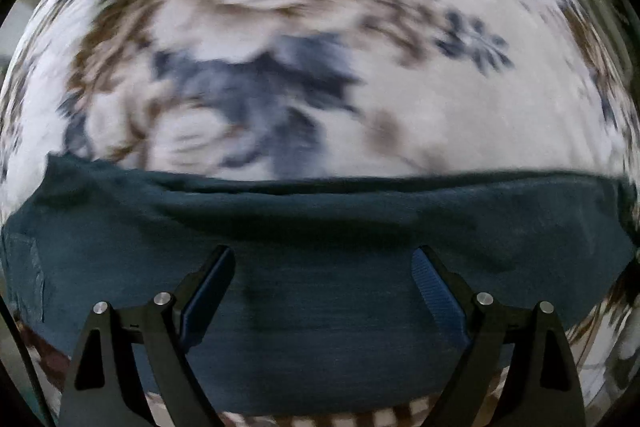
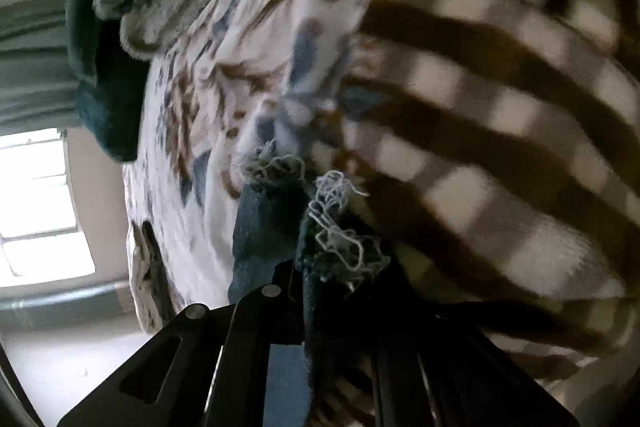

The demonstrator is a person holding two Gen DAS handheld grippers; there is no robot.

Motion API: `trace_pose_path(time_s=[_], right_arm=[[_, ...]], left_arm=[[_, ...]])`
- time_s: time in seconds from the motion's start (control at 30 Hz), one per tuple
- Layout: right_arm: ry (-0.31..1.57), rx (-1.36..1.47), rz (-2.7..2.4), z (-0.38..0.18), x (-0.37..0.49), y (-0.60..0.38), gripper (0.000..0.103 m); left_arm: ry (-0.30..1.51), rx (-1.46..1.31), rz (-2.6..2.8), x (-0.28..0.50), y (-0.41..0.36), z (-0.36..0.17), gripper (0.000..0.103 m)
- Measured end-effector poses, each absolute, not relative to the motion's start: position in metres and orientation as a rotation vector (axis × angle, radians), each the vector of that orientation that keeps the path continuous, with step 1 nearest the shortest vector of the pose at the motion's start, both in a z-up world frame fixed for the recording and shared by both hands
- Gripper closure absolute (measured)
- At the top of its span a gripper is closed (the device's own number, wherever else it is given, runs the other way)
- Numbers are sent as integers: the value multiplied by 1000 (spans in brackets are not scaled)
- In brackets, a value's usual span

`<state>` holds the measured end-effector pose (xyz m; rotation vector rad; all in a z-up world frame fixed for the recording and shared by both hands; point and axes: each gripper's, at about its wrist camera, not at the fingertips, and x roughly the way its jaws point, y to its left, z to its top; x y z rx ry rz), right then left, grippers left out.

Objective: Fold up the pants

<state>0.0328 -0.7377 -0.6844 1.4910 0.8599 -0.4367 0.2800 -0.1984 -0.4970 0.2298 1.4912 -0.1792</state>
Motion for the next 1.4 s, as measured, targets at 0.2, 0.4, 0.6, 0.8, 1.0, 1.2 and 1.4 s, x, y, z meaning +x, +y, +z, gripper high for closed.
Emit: trace_pose_path(time_s=[0.2, 0.4, 0.6, 0.8, 1.0, 1.2, 1.4], right_arm=[[933, 1483, -352, -684, 41, -732, 70], [842, 1516, -351, -692, 45, -727, 95], [679, 1547, -354, -681, 24, -728, 94], [788, 1587, -200, -706, 47, -712, 72], [681, 1553, -390, -690, 32, -728, 98], [671, 1547, -402, -674, 32, -722, 98], [698, 1311, -415, -596, 42, -679, 98]], left_arm=[[1497, 169, -118, 290, -168, -500, 13], [1512, 137, -130, 296, -174, -513, 13], [1523, 165, -124, 284, -175, -532, 7], [1568, 134, -101, 291, -176, -564, 0], [1578, 112, -126, 292, -174, -564, 0], [1550, 56, -123, 292, -154, -546, 0], [1513, 15, -123, 273, -122, -516, 0]])
